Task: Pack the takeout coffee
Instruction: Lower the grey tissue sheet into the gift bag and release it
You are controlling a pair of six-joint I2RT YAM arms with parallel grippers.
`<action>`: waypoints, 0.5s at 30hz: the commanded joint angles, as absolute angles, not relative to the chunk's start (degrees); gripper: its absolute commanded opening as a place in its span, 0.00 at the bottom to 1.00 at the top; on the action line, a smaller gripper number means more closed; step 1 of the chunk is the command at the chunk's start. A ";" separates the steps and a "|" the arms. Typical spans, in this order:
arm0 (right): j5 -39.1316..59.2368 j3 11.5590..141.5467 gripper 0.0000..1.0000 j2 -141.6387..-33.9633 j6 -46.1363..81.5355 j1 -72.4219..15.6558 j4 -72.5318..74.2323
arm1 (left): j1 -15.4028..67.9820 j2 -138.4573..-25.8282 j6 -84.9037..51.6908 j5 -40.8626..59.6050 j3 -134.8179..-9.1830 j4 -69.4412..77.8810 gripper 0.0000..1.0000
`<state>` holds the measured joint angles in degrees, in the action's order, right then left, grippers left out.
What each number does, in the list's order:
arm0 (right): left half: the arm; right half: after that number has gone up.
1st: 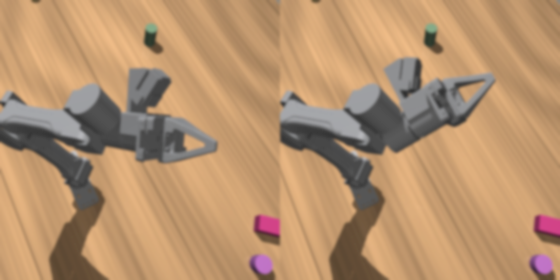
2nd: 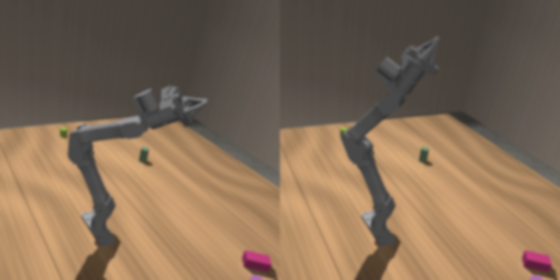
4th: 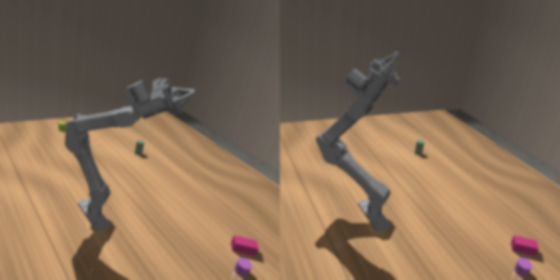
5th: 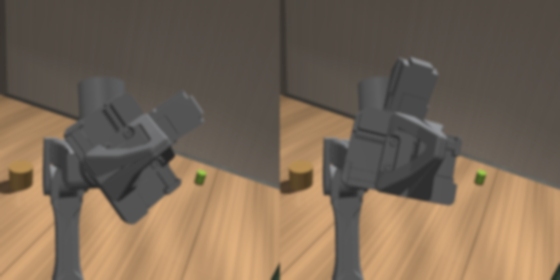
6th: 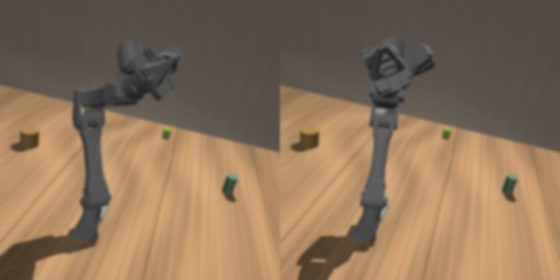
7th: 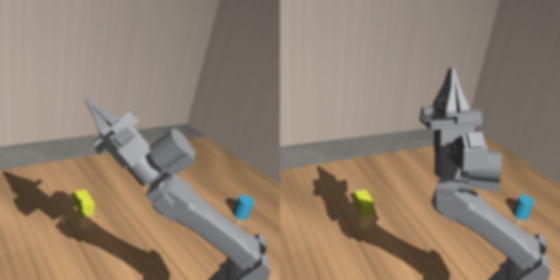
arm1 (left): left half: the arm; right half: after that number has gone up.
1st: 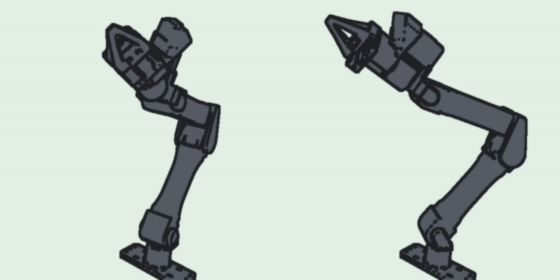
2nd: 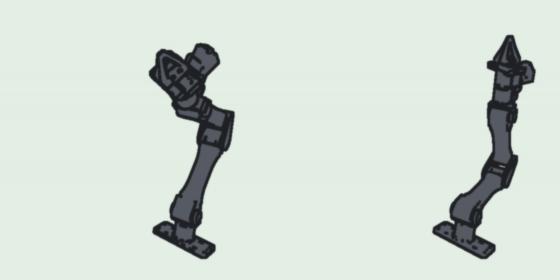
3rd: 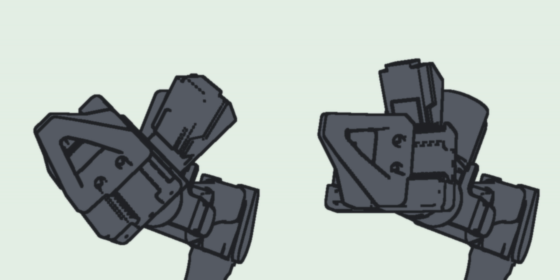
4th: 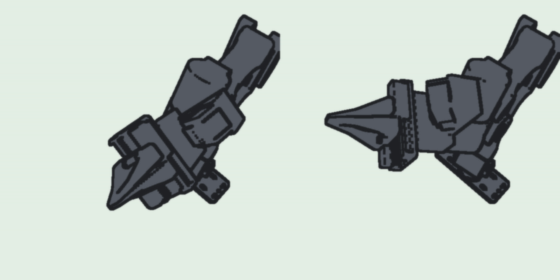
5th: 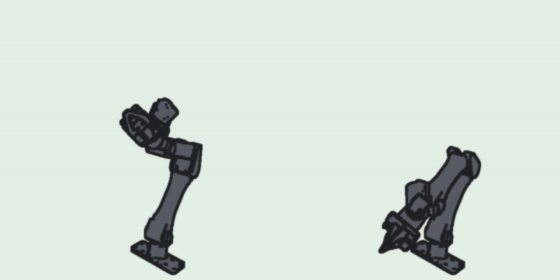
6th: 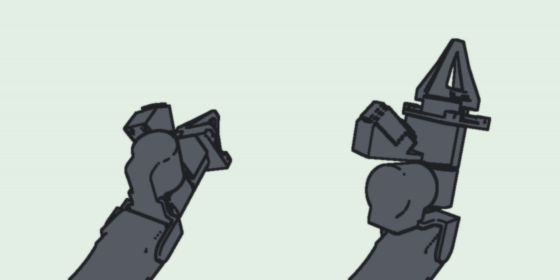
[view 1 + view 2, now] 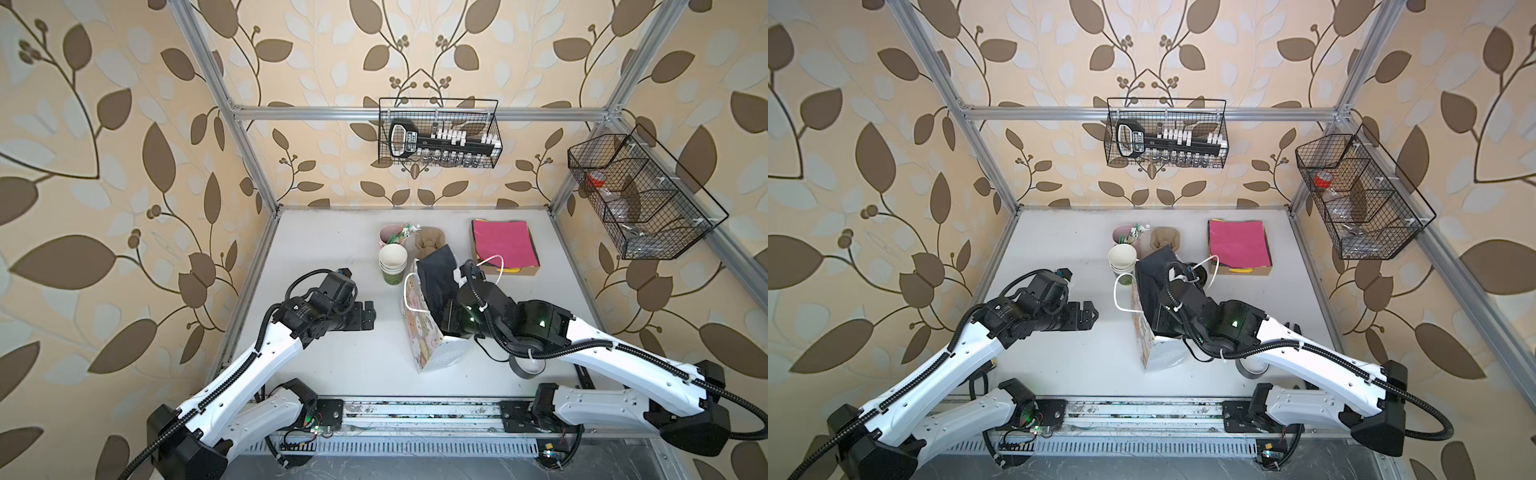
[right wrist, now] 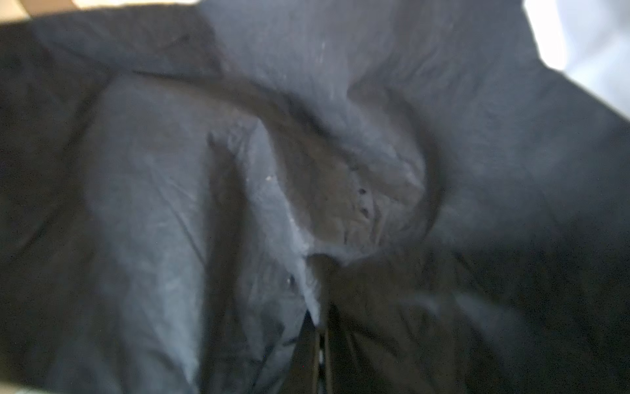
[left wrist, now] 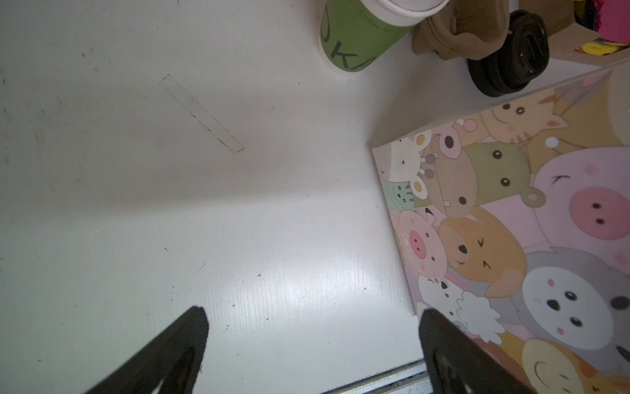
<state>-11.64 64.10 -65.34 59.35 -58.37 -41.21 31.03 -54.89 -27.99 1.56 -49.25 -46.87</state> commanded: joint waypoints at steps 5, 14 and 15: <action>-11.89 77.52 0.34 -70.64 56.24 -59.86 -50.41 | 30.41 -55.26 -26.72 2.27 -49.83 -46.76 0.99; -16.29 88.94 0.40 -76.34 50.96 -58.71 -58.16 | 30.41 -55.55 -26.61 2.46 -49.83 -46.70 0.99; -17.35 90.81 0.40 -78.36 49.90 -58.78 -59.02 | 30.41 -55.63 -26.63 2.43 -49.83 -46.67 0.99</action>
<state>-14.59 88.03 -74.22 52.88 -59.05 -54.41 31.03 -55.46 -27.97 1.56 -49.25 -46.87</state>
